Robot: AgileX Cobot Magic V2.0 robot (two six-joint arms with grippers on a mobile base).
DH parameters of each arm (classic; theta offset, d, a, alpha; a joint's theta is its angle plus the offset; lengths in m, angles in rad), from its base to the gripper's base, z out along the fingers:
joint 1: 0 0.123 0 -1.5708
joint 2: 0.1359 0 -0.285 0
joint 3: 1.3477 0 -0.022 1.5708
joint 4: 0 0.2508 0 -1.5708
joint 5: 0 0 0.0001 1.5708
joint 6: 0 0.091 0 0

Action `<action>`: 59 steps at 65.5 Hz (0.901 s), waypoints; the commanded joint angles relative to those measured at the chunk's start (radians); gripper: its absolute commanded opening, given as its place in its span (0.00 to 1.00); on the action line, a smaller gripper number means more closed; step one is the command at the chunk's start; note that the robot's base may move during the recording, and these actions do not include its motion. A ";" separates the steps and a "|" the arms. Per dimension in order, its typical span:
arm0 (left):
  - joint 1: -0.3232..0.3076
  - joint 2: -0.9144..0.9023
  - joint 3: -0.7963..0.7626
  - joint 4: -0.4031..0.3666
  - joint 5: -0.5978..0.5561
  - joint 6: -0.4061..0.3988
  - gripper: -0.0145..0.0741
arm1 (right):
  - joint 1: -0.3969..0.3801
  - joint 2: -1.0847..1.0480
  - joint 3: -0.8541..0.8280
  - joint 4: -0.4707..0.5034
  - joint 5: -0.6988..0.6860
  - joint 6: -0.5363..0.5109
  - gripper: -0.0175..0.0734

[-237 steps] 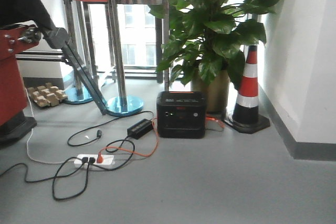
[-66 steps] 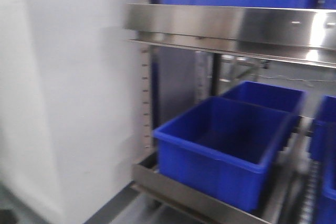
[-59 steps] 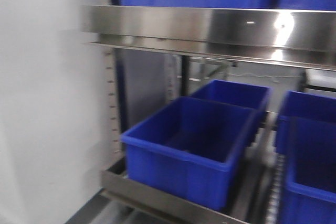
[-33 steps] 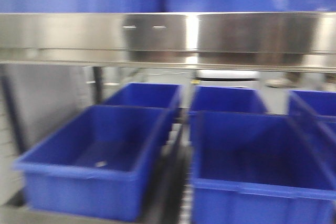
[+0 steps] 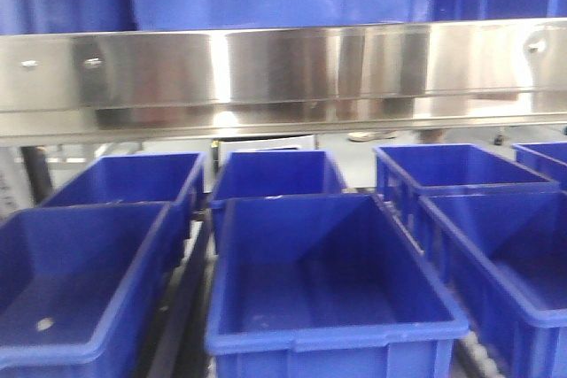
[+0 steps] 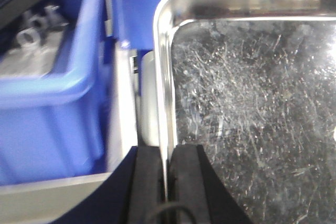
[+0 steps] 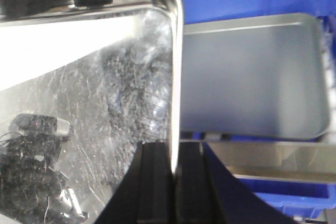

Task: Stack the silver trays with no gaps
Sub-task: 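Hold the tray while the base drives up to another shelf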

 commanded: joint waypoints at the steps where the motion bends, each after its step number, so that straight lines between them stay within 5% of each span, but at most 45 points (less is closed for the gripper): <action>1: -0.001 -0.010 -0.009 0.057 0.015 0.006 0.15 | -0.008 -0.017 -0.007 -0.049 -0.006 -0.009 0.11; 59: -0.001 -0.010 -0.009 0.057 0.015 0.006 0.15 | -0.008 -0.017 -0.007 -0.049 -0.006 -0.009 0.11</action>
